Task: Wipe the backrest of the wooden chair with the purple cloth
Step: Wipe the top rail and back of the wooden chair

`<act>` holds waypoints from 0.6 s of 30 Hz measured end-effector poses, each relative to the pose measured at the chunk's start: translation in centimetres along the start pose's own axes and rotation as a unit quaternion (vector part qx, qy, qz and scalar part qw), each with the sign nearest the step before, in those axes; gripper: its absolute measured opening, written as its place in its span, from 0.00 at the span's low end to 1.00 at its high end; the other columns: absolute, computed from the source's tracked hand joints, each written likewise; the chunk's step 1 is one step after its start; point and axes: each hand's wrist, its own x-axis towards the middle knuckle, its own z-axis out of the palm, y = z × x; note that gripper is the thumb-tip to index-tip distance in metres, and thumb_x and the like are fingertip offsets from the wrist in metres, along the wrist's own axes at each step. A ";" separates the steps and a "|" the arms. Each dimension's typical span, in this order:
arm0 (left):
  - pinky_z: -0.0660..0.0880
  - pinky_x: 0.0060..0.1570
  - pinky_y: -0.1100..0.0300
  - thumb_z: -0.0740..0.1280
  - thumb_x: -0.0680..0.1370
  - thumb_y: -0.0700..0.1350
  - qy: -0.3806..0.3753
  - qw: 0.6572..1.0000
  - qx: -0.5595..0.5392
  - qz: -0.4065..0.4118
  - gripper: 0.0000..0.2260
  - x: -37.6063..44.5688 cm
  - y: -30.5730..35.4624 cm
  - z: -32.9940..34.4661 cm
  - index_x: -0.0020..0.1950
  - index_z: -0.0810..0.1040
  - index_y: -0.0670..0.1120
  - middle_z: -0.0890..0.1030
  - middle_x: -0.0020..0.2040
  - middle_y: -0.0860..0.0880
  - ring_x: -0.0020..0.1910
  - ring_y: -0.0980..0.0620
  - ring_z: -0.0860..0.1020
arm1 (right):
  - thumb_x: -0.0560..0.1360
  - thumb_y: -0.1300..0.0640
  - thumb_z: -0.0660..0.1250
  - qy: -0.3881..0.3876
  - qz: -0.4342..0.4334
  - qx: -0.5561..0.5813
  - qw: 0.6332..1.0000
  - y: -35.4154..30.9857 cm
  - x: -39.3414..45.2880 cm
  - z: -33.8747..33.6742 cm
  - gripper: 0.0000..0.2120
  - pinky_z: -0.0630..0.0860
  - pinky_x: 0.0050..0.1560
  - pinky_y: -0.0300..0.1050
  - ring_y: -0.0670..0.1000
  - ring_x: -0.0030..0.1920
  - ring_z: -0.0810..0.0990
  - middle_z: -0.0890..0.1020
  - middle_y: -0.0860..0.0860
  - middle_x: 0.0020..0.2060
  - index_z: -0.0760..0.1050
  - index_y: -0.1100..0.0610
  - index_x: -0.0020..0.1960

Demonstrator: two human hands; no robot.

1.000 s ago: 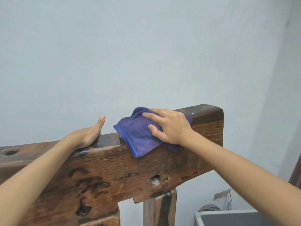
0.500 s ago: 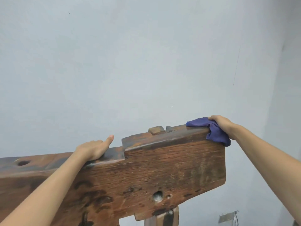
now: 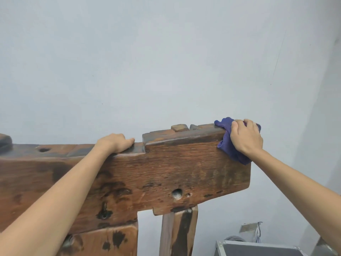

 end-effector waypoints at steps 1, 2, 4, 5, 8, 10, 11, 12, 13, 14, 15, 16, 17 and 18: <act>0.71 0.62 0.49 0.52 0.81 0.63 0.003 1.000 -0.003 -0.004 0.29 -0.1 0.1 0.0 0.67 0.76 0.44 0.77 0.70 0.41 0.66 0.41 0.75 | 0.82 0.51 0.48 0.014 -0.036 -0.028 0.999 -0.8 -0.2 0.1 0.21 0.65 0.69 0.59 0.61 0.66 0.71 0.77 0.57 0.65 0.79 0.56 0.56; 0.71 0.61 0.49 0.52 0.81 0.63 0.004 1.000 -0.004 -0.007 0.28 -0.2 0.1 0.0 0.67 0.76 0.44 0.77 0.69 0.41 0.66 0.41 0.75 | 0.82 0.52 0.48 0.013 -0.083 -0.056 0.995 -1.6 -0.2 0.2 0.21 0.66 0.67 0.58 0.61 0.61 0.74 0.81 0.57 0.60 0.79 0.56 0.49; 0.71 0.60 0.49 0.52 0.81 0.62 0.004 1.000 -0.008 -0.013 0.28 -0.3 0.2 0.0 0.67 0.76 0.44 0.78 0.68 0.41 0.65 0.41 0.76 | 0.82 0.53 0.46 -0.049 -0.166 -0.083 0.981 -3.8 -0.1 0.3 0.21 0.67 0.61 0.56 0.59 0.51 0.76 0.83 0.54 0.51 0.74 0.55 0.41; 0.72 0.61 0.49 0.52 0.81 0.62 0.004 1.000 -0.010 -0.013 0.27 -0.3 0.3 0.0 0.67 0.76 0.44 0.78 0.68 0.41 0.64 0.41 0.76 | 0.83 0.52 0.46 -0.101 -0.186 -0.082 0.974 -5.1 0.1 0.4 0.21 0.67 0.58 0.55 0.58 0.50 0.77 0.83 0.53 0.49 0.75 0.54 0.42; 0.72 0.59 0.50 0.53 0.80 0.61 0.012 1.000 -0.006 -0.013 0.27 -0.3 0.3 0.0 0.66 0.76 0.44 0.78 0.67 0.42 0.64 0.41 0.76 | 0.83 0.43 0.45 -0.235 -0.204 -0.081 0.947 -10.0 0.8 1.4 0.21 0.68 0.52 0.54 0.57 0.55 0.77 0.80 0.48 0.54 0.76 0.47 0.49; 0.71 0.56 0.50 0.53 0.80 0.61 0.017 1.000 -0.003 -0.011 0.26 -0.3 0.4 0.1 0.65 0.76 0.45 0.79 0.66 0.42 0.63 0.41 0.77 | 0.82 0.40 0.46 -0.301 -0.207 -0.089 0.927 -12.8 1.2 2.7 0.21 0.70 0.59 0.55 0.55 0.59 0.76 0.78 0.48 0.56 0.76 0.45 0.53; 0.71 0.55 0.50 0.53 0.80 0.61 0.018 1.000 0.000 -0.012 0.25 -0.3 0.2 -0.1 0.64 0.76 0.45 0.79 0.66 0.42 0.62 0.42 0.77 | 0.81 0.40 0.47 -0.331 -0.203 -0.082 0.918 -14.3 1.4 3.3 0.20 0.70 0.63 0.57 0.55 0.58 0.75 0.78 0.49 0.55 0.75 0.45 0.50; 0.71 0.55 0.50 0.54 0.79 0.60 0.014 1.000 0.001 -0.013 0.24 -0.3 0.4 -0.1 0.64 0.76 0.46 0.79 0.65 0.43 0.62 0.42 0.77 | 0.80 0.40 0.47 -0.353 -0.195 -0.075 0.912 -15.1 1.5 3.7 0.20 0.69 0.66 0.58 0.54 0.57 0.74 0.78 0.49 0.53 0.75 0.46 0.45; 0.71 0.55 0.50 0.53 0.79 0.60 0.008 1.000 0.000 -0.017 0.24 -0.3 0.4 -0.2 0.64 0.76 0.46 0.79 0.65 0.43 0.61 0.42 0.77 | 0.80 0.41 0.49 -0.367 -0.195 -0.065 0.907 -15.9 1.5 4.0 0.19 0.69 0.67 0.58 0.54 0.57 0.74 0.78 0.49 0.52 0.75 0.46 0.43; 0.71 0.55 0.49 0.53 0.79 0.60 0.002 1.000 -0.001 -0.021 0.23 -0.3 0.5 -0.3 0.64 0.76 0.47 0.79 0.65 0.44 0.61 0.42 0.77 | 0.81 0.42 0.51 -0.373 -0.200 -0.044 0.905 -16.7 1.6 4.3 0.17 0.69 0.68 0.57 0.54 0.59 0.75 0.78 0.48 0.54 0.76 0.46 0.45; 0.71 0.56 0.49 0.53 0.79 0.60 -0.004 1.000 -0.002 -0.025 0.24 -0.3 0.6 -0.4 0.64 0.76 0.47 0.79 0.65 0.44 0.61 0.43 0.77 | 0.82 0.46 0.54 -0.381 -0.205 -0.014 0.901 -17.3 1.3 4.6 0.14 0.68 0.70 0.55 0.53 0.63 0.76 0.79 0.47 0.58 0.79 0.46 0.52; 0.71 0.56 0.49 0.53 0.78 0.60 -0.007 1.000 -0.003 -0.027 0.24 -0.3 0.7 -0.4 0.65 0.76 0.47 0.79 0.65 0.44 0.61 0.43 0.77 | 0.82 0.51 0.57 -0.393 -0.214 0.022 0.894 -18.0 0.9 5.0 0.14 0.67 0.72 0.52 0.51 0.67 0.75 0.78 0.46 0.63 0.78 0.48 0.63; 0.71 0.57 0.48 0.53 0.78 0.60 -0.008 1.000 -0.004 -0.029 0.25 -0.4 0.8 -0.5 0.65 0.76 0.48 0.79 0.65 0.44 0.62 0.43 0.76 | 0.81 0.57 0.58 -0.405 -0.227 0.052 0.884 -18.9 0.1 5.2 0.19 0.67 0.73 0.50 0.49 0.69 0.73 0.77 0.46 0.67 0.73 0.50 0.71; 0.71 0.58 0.48 0.53 0.78 0.61 -0.008 0.999 -0.006 -0.031 0.25 -0.5 0.8 -0.5 0.65 0.76 0.48 0.79 0.66 0.44 0.63 0.43 0.76 | 0.80 0.63 0.58 -0.418 -0.251 0.079 0.870 -20.0 -1.0 5.5 0.23 0.67 0.74 0.50 0.49 0.70 0.74 0.77 0.48 0.69 0.70 0.52 0.74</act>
